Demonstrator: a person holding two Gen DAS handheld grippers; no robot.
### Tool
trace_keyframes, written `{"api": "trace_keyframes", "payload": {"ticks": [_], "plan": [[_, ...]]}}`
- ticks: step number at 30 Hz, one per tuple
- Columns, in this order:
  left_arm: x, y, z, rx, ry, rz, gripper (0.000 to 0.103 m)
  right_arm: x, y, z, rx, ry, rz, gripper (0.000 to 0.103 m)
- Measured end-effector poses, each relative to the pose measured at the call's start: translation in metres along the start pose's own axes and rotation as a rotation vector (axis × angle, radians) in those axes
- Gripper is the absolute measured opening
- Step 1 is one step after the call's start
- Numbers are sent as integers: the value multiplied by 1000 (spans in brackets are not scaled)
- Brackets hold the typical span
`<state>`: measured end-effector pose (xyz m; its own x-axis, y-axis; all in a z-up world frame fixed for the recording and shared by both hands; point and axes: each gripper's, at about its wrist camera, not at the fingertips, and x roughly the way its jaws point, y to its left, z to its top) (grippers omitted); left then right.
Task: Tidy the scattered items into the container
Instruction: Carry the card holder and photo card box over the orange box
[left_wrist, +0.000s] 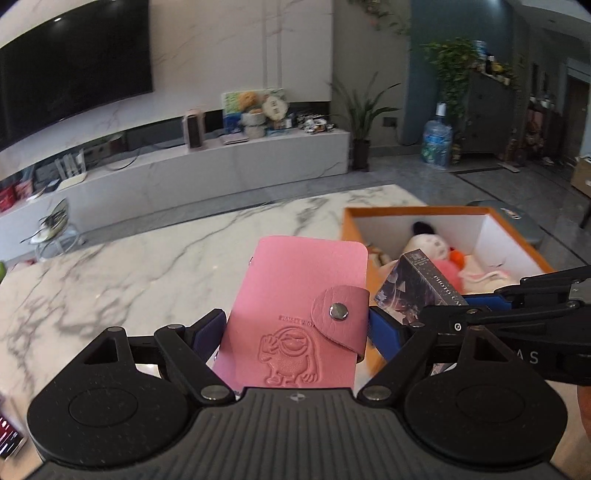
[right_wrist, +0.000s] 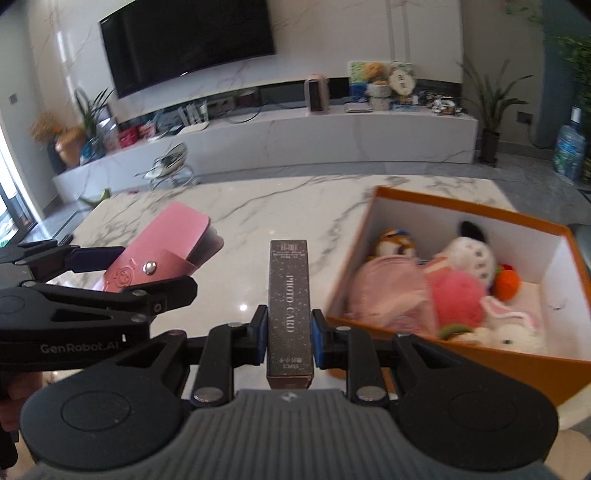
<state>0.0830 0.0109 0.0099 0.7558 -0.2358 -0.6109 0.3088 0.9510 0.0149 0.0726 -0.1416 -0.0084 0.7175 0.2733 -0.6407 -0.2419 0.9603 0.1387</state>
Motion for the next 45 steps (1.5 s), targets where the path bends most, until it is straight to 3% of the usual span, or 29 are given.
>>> {"api": "trace_keyframes", "payload": {"ticks": [12,24,33,45], "plan": [[52,-91,35,121,-3,-149,96,-43,-114,3,148,-71,-199,25],[107,-142,60,177,15,-206,96,-34,-178,19,189,-81,-274,25],[138,-158,65,213,47,-199,96,1,-206,22,193,-27,-298,25],[162,-136,55,179,133,-177,96,59,-221,13,198,124,-290,25]]}}
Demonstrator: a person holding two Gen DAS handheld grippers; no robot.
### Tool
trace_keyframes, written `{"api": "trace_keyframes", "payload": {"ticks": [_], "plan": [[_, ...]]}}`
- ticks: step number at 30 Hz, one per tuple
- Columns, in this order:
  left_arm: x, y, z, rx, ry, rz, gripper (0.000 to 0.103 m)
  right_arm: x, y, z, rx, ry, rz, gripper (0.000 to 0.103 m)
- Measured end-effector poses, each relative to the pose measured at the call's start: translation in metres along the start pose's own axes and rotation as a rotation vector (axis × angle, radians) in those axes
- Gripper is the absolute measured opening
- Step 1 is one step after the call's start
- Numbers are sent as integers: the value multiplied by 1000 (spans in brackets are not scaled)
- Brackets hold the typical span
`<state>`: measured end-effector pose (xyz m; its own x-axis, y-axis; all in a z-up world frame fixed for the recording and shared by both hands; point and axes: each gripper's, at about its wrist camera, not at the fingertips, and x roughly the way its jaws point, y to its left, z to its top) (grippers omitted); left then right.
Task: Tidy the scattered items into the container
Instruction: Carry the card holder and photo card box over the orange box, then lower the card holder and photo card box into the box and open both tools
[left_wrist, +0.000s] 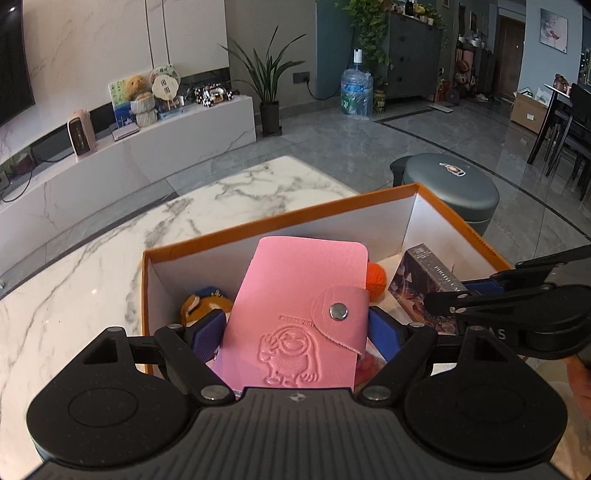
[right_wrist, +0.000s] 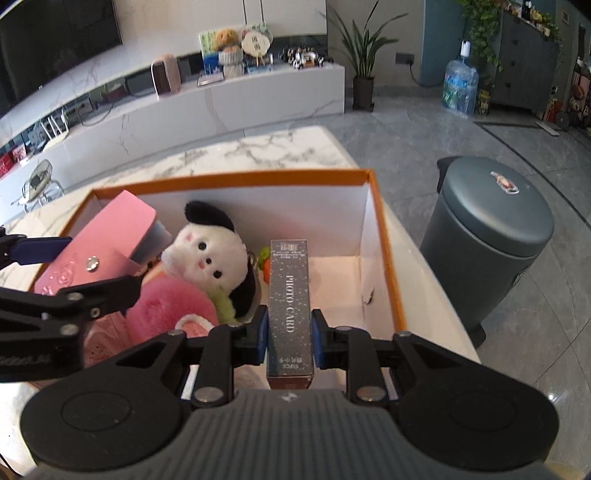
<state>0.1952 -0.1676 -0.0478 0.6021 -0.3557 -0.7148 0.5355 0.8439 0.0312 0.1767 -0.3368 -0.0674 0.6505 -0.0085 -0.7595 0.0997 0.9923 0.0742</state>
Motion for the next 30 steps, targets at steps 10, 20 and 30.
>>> {"api": "trace_keyframes", "payload": {"ticks": [10,20,30], "plan": [[3,6,-1,-30,8,-34,97,27,8,1,-4,99,-26,25],[0,-4,8,-39,5,-93,97,11,4,-2,-5,75,-54,24],[20,-27,30,-64,52,-177,96,-31,-12,-12,63,-64,-75,26]]}}
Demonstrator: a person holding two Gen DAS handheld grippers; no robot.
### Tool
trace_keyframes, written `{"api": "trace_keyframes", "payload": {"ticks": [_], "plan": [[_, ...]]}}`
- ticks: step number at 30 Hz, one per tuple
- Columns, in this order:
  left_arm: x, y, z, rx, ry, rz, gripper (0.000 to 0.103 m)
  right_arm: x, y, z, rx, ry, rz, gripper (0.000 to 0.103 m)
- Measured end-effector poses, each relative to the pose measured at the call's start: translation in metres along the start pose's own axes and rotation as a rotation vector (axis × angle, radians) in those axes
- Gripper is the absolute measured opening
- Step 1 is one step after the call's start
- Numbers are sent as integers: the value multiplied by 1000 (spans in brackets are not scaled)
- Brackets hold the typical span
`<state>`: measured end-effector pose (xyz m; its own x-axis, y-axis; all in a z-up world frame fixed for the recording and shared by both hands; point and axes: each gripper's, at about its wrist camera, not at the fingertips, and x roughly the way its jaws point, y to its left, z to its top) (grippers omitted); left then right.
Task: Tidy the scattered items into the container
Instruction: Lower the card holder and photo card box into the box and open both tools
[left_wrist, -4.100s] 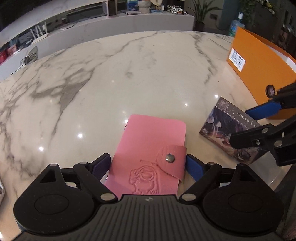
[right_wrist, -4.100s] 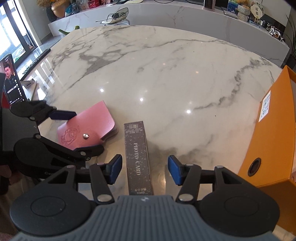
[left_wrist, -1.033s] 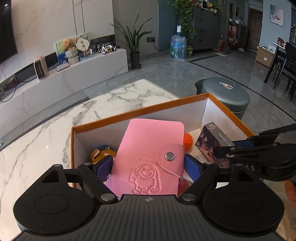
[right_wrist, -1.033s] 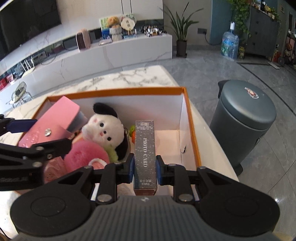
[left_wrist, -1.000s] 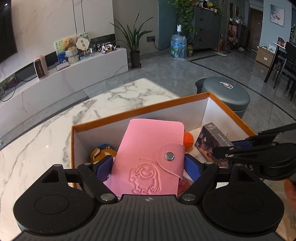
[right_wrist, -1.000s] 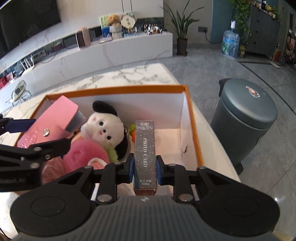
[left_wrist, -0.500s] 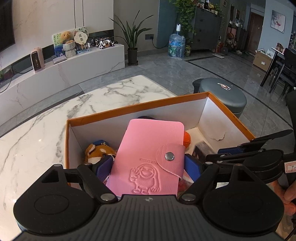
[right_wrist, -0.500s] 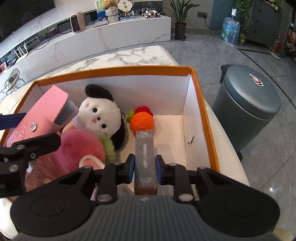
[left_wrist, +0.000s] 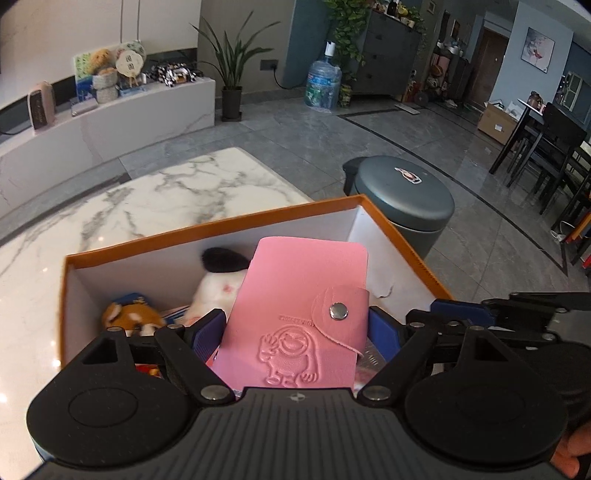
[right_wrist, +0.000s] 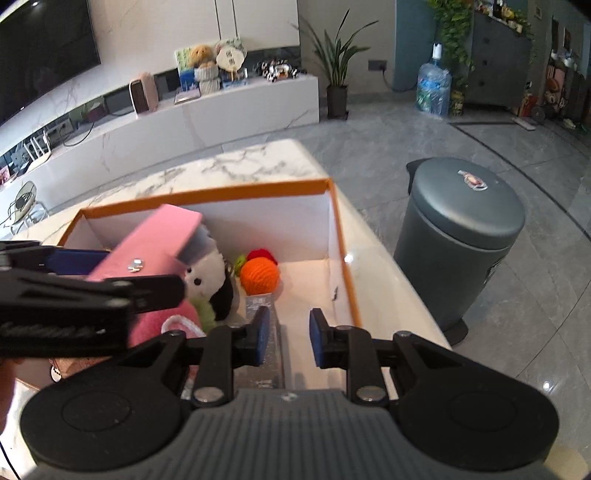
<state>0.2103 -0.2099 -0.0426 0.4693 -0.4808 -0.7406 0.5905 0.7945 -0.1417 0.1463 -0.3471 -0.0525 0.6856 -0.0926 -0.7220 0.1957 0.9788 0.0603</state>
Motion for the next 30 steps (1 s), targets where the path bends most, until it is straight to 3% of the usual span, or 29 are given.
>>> {"api": "trace_keyframes", "payload": {"ticks": [9,11,13,17,22,27,30], "plan": [[36,-9,-8,-20,103,0,96,-9,-15,-1,43,-48,-4,22],[36,-11,-9,-10,93,-12,83,-11,-13,-1,33,-53,-6,23],[33,-13,-10,-2,75,-36,83,-12,-13,-3,33,-53,-5,23],[25,-19,-11,30,51,9,83,-14,-14,-5,44,-51,-5,24],[0,-19,-13,15,7,0,83,-22,-12,-8,45,-60,-7,24],[-26,-25,-17,43,-19,81,81,-35,-4,-10,35,-73,4,24],[-45,-20,-19,5,-39,95,81,-48,3,-12,22,-91,7,31]]}}
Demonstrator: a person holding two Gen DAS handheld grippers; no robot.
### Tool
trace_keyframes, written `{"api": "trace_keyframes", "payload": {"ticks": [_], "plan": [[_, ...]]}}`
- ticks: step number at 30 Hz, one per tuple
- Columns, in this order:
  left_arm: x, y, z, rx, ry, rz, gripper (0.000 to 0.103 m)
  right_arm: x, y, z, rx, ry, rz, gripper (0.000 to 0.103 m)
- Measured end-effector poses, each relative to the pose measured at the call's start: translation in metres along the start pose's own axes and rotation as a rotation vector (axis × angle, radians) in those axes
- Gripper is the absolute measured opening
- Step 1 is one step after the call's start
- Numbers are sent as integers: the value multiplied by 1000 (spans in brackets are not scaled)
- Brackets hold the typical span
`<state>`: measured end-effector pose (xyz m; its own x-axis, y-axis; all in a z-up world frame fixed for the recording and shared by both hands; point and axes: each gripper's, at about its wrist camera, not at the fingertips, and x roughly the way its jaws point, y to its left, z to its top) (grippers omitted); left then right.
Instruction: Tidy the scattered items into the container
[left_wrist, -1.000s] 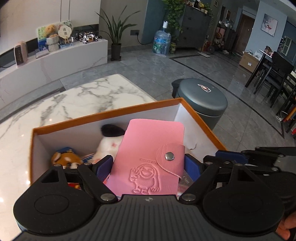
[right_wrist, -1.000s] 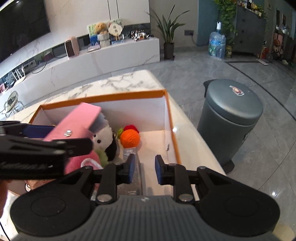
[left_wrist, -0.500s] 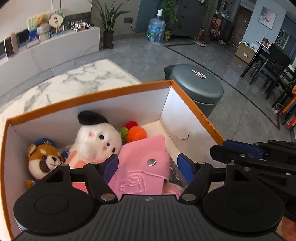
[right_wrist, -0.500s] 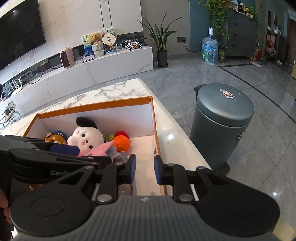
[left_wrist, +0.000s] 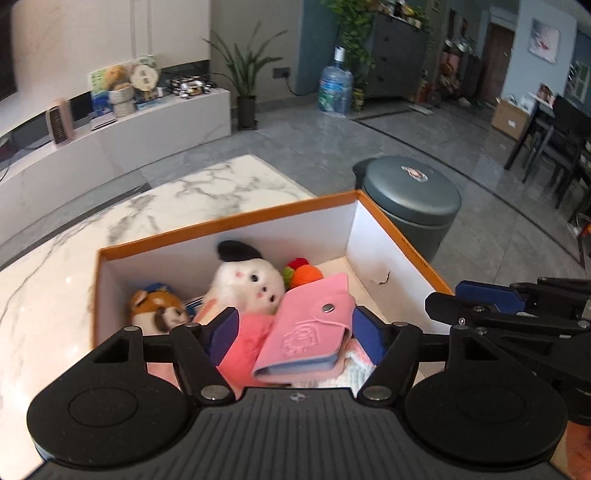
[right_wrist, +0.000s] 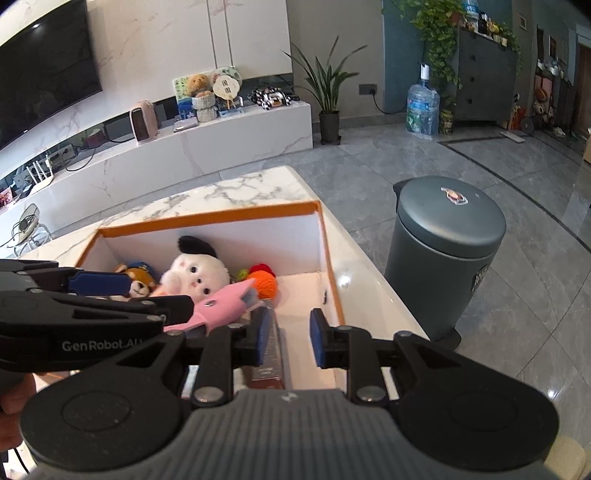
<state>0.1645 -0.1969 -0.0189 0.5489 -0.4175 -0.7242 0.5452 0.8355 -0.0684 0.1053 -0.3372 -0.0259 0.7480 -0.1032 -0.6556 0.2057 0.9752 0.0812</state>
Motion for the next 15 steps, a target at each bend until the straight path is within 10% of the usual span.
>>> {"api": "trace_keyframes", "payload": {"ticks": [15], "plan": [[-99,19,-19,-58,-131,106,81,-81,40,0,-15,-96,20,50]]}}
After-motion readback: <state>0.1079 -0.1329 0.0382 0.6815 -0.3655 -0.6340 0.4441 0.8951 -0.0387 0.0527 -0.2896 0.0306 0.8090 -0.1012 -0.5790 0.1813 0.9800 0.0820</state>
